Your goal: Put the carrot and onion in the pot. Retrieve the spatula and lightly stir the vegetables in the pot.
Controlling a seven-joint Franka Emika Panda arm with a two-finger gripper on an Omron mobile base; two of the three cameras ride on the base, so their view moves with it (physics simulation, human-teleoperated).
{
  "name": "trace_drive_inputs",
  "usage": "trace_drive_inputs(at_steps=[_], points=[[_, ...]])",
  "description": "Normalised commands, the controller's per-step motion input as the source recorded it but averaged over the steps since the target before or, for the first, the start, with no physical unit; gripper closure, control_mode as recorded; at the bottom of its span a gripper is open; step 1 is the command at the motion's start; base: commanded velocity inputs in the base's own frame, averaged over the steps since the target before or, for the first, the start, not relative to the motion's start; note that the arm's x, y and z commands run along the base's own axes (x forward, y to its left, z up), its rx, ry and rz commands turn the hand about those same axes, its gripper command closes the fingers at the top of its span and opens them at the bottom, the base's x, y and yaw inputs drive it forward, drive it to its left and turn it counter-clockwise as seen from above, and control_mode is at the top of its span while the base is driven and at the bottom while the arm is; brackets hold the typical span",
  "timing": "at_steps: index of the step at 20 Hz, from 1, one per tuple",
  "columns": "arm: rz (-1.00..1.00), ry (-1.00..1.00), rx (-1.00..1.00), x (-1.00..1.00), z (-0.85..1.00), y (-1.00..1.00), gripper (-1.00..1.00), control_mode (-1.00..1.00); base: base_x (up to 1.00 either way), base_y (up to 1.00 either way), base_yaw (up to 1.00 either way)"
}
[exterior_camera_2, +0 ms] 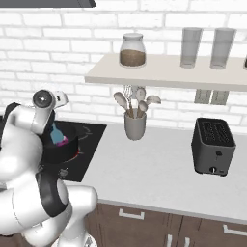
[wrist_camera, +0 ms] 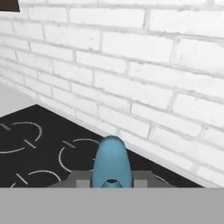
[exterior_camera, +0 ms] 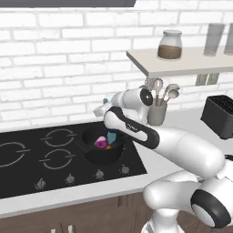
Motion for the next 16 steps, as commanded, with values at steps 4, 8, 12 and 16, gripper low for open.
trace_drive_inputs(at_steps=[4, 8, 12, 16], points=[[0.13, 0.00, 0.00, 0.06, -0.46, 0.06, 1.00, -1.00, 0.00, 0.00, 0.00], [0.08, 0.00, -0.01, 0.00, -0.52, 0.00, 1.00, -1.00, 0.00, 0.00, 0.00], [0.10, 0.00, 0.00, 0.01, -0.46, 0.00, 1.00, -1.00, 0.00, 0.00, 0.00], [0.12, 0.00, 0.00, 0.26, -0.32, 0.13, 1.00, -1.00, 0.00, 0.00, 0.00]])
